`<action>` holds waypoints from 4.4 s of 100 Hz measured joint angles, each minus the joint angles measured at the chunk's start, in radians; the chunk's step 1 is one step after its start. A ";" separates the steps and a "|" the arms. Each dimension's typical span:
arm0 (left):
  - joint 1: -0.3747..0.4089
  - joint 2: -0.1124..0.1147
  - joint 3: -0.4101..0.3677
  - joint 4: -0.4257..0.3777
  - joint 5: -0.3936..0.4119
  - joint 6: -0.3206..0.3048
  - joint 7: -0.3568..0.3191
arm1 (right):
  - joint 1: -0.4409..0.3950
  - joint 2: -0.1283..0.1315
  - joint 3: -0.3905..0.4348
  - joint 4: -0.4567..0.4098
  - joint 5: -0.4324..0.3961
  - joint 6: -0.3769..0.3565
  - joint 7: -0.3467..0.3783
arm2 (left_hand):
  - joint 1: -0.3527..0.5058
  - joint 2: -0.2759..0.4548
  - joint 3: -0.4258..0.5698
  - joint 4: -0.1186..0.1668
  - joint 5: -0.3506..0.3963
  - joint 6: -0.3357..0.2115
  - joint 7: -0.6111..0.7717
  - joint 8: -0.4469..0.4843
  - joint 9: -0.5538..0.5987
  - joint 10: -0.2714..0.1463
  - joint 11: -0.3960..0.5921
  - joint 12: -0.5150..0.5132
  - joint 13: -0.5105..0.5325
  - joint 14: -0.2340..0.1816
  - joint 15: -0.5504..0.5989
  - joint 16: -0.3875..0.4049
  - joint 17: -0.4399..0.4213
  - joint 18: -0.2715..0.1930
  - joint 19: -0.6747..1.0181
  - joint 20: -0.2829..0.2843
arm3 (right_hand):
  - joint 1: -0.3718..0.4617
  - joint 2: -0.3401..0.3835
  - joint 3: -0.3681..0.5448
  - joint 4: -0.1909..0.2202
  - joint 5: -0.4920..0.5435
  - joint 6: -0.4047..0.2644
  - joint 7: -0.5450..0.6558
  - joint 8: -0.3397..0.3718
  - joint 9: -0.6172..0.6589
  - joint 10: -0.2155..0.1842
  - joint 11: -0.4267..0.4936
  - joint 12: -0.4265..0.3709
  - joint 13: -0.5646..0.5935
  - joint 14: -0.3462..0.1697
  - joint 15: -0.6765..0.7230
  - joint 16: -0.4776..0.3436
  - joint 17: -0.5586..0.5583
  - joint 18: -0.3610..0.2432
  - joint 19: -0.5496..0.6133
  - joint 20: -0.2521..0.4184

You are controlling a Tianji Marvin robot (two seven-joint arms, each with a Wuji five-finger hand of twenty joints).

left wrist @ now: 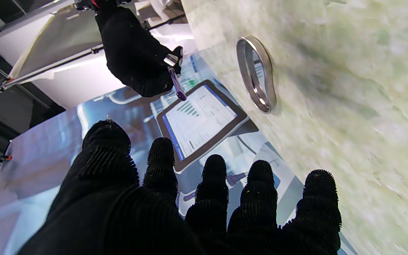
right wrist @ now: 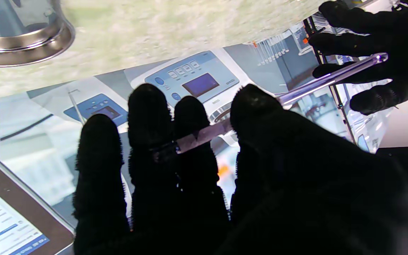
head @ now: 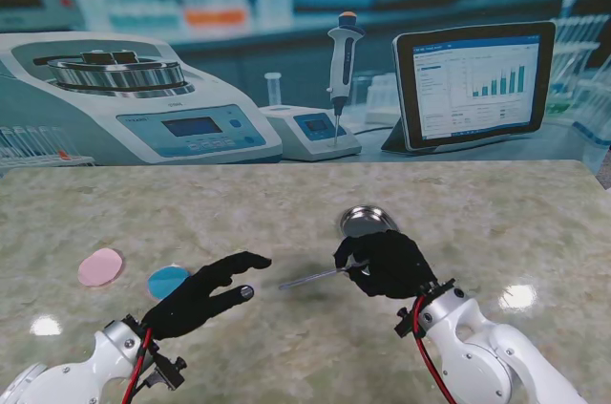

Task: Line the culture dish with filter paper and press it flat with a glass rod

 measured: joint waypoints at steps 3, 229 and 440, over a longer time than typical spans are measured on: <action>0.000 0.000 0.001 -0.002 -0.009 0.002 -0.005 | 0.000 0.000 -0.003 -0.002 0.000 -0.004 -0.001 | 0.000 0.000 0.000 0.000 0.000 0.000 0.000 0.000 0.021 0.000 0.000 0.000 0.002 0.006 0.000 0.000 0.004 0.001 0.003 0.000 | 0.000 0.000 0.000 0.000 0.000 0.000 0.000 0.000 0.000 0.000 0.000 0.000 0.000 0.000 0.000 0.000 0.000 0.000 0.000 0.000; 0.007 0.016 0.039 -0.046 -0.200 0.066 -0.113 | 0.124 -0.017 -0.160 0.072 0.044 -0.098 -0.083 | 0.000 -0.004 -0.001 0.000 0.163 0.161 0.477 0.454 0.359 0.092 0.310 0.295 0.195 0.148 0.731 0.320 0.146 0.059 0.918 0.126 | 0.000 -0.011 -0.012 -0.001 0.026 0.000 -0.003 0.010 0.009 0.001 -0.010 0.009 -0.002 0.003 -0.001 0.011 -0.001 0.000 0.000 0.012; 0.016 -0.027 0.037 -0.066 -0.075 0.068 0.097 | 0.016 -0.013 -0.081 -0.035 0.006 -0.077 -0.055 | 0.020 -0.158 0.375 -0.009 0.410 0.192 0.910 1.051 0.765 0.057 0.986 0.731 0.684 -0.019 1.407 0.581 0.685 0.070 1.473 0.484 | -0.254 0.181 -0.212 0.140 -0.356 0.179 -0.452 0.014 -0.614 0.026 -0.374 -0.495 -0.651 0.030 -0.604 -0.288 -0.530 -0.002 -0.414 -0.078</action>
